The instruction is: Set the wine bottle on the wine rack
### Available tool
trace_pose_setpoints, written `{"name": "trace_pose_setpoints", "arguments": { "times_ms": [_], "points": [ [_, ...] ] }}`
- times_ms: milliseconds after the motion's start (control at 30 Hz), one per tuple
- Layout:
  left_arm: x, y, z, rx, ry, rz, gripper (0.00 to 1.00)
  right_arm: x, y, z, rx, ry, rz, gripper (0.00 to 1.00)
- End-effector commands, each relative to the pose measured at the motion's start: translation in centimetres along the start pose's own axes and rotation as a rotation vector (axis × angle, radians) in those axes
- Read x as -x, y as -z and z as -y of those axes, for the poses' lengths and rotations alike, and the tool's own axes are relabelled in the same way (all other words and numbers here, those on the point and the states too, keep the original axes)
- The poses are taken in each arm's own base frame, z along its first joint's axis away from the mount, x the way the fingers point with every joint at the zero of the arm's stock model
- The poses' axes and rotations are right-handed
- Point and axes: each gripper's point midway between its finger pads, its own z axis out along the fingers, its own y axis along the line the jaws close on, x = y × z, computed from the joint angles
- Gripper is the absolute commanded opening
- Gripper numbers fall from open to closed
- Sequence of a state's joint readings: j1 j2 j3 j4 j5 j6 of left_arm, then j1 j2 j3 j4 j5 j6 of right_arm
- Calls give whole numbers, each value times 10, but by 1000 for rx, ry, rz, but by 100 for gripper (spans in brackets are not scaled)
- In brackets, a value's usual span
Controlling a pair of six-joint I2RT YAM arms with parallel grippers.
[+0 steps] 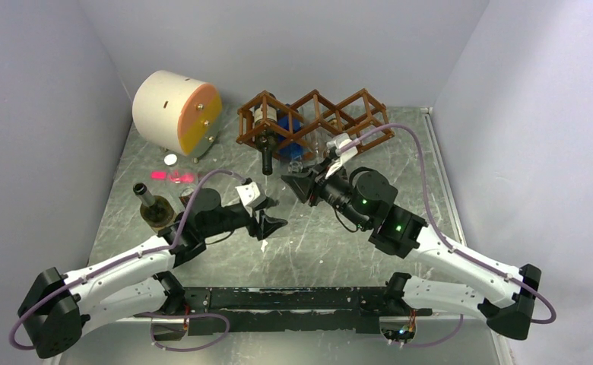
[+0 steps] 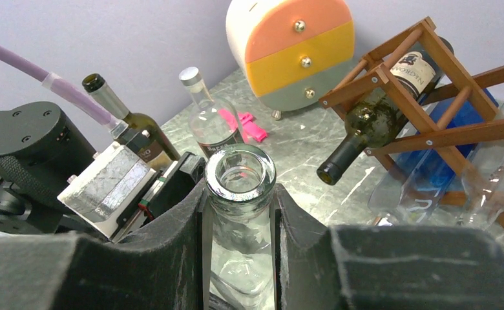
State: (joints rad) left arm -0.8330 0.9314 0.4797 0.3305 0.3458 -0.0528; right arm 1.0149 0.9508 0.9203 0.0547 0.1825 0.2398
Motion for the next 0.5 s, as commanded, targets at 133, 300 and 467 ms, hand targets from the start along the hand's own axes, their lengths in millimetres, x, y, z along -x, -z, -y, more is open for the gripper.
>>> {"name": "trace_pose_setpoints", "arguments": {
  "times_ms": [133, 300, 467],
  "points": [
    [52, -2, 0, -25, -211, 46, 7, 50, 19, -14, 50, -62, 101, 64],
    [73, 9, -19, 68, -376, 7, 7, 69, 33, -8, 2, -93, 115, 73],
    [90, 27, -37, 159, -568, -36, 7, 84, 46, -13, 16, -119, 104, 73]
  ]
}}
